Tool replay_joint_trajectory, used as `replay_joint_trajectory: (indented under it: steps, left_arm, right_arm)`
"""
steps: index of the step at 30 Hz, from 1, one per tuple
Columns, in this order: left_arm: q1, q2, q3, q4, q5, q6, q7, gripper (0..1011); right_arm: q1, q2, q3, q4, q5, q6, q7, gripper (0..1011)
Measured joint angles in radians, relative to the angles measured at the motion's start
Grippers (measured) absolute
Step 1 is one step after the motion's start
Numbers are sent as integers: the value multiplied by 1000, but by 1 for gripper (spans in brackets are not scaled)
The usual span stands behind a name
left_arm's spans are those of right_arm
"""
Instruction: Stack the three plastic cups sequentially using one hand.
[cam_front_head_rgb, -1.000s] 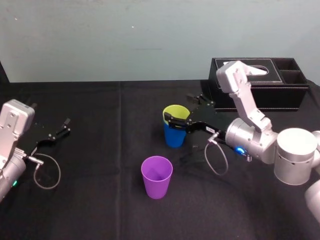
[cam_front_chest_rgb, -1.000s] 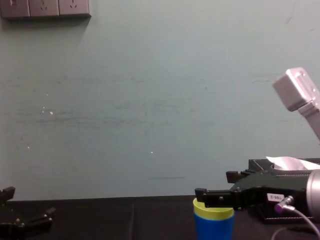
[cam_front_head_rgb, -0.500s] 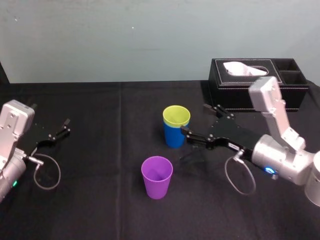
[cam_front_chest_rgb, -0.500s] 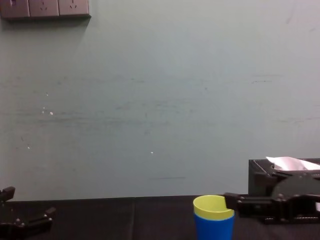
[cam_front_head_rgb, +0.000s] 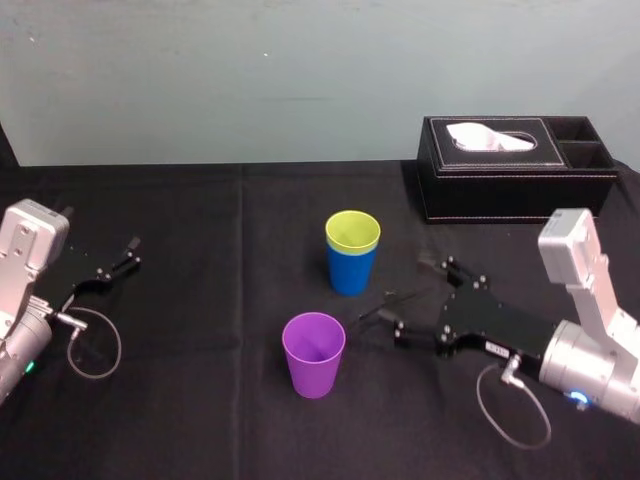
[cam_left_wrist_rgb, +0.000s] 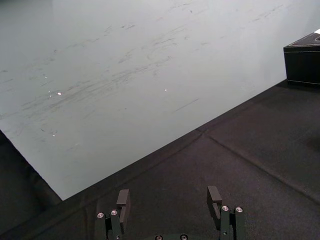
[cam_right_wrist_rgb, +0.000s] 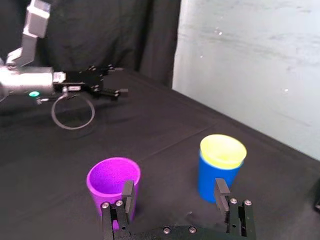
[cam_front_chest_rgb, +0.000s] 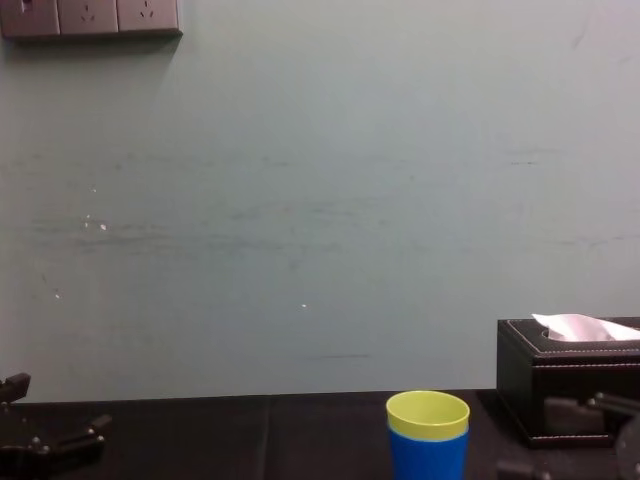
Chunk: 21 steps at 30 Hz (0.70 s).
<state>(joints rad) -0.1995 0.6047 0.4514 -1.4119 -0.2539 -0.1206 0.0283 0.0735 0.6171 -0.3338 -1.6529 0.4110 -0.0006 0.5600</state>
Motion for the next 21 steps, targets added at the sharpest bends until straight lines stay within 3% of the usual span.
replay_joint_trajectory:
  steps: [21]
  left_arm:
    - [0, 0, 0, 0, 0, 0, 0, 1010]
  right_arm:
    - [-32, 3, -80, 40, 9, -42, 43, 1003]
